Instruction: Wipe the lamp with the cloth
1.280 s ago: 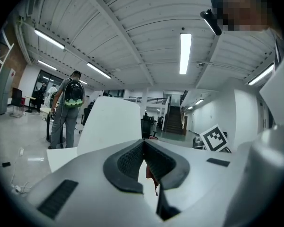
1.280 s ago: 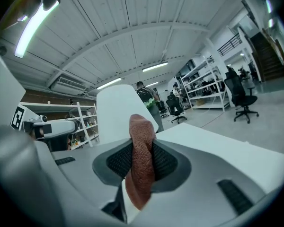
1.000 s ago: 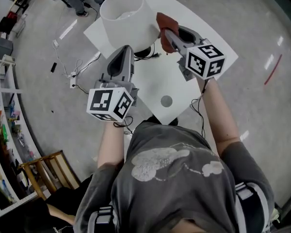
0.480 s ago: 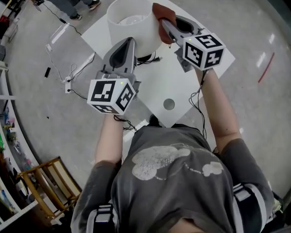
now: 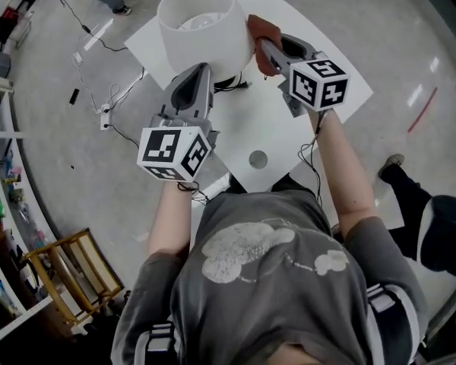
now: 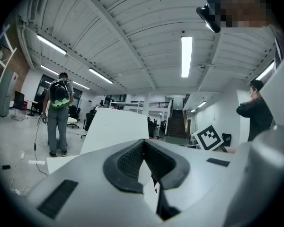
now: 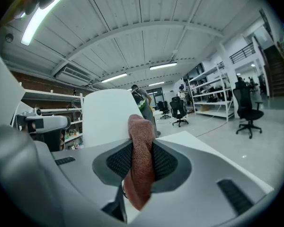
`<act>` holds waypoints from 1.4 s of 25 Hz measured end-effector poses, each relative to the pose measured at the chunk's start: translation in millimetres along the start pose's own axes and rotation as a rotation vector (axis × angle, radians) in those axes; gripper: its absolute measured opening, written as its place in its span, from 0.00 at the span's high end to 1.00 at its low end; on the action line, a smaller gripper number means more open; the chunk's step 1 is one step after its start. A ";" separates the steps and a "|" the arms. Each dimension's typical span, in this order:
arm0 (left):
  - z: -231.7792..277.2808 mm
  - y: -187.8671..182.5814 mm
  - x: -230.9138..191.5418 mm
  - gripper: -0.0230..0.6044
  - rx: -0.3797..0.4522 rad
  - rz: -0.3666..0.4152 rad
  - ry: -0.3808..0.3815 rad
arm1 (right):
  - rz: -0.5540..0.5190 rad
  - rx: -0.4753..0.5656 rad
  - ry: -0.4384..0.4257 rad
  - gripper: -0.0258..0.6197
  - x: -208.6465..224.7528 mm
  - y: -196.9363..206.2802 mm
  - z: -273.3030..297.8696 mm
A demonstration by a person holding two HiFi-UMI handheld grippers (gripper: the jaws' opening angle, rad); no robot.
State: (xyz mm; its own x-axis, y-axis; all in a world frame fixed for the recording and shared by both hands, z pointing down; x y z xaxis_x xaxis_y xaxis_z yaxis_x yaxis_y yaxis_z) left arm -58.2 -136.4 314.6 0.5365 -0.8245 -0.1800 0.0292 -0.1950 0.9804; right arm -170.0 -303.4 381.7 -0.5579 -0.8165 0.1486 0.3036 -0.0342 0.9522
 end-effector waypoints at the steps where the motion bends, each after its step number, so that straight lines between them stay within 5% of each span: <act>1: 1.4 2.9 0.9 0.95 -0.002 -0.005 -0.017 | 0.004 -0.016 -0.010 0.82 4.9 5.6 2.5; 10: 2.0 8.0 18.7 0.95 -0.019 -0.020 -0.150 | 0.013 -0.100 -0.116 0.82 21.3 17.7 6.2; 25: 18.2 -33.7 22.8 0.95 0.137 0.101 -0.315 | -0.102 0.123 -0.375 0.82 3.1 -95.8 36.2; 35: -2.1 4.8 17.1 0.95 0.078 0.057 -0.411 | -0.063 0.049 -0.397 0.82 3.2 -55.1 54.3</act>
State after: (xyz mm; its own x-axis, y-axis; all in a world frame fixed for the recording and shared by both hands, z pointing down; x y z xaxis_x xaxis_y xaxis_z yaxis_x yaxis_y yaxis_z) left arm -47.1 -150.4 316.4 0.1538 -0.9753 -0.1584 -0.0635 -0.1698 0.9834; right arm -230.5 -272.9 344.1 -0.8323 -0.5271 0.1717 0.2274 -0.0422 0.9729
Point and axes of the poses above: the fingertips, and each gripper's own axes: z forward along the fingers, x to its right, y out of its underside, the point moved 4 cm from there along -z, backward along the fingers, and after that the axes turned 8 degrees about y, right-handed, at the moved point
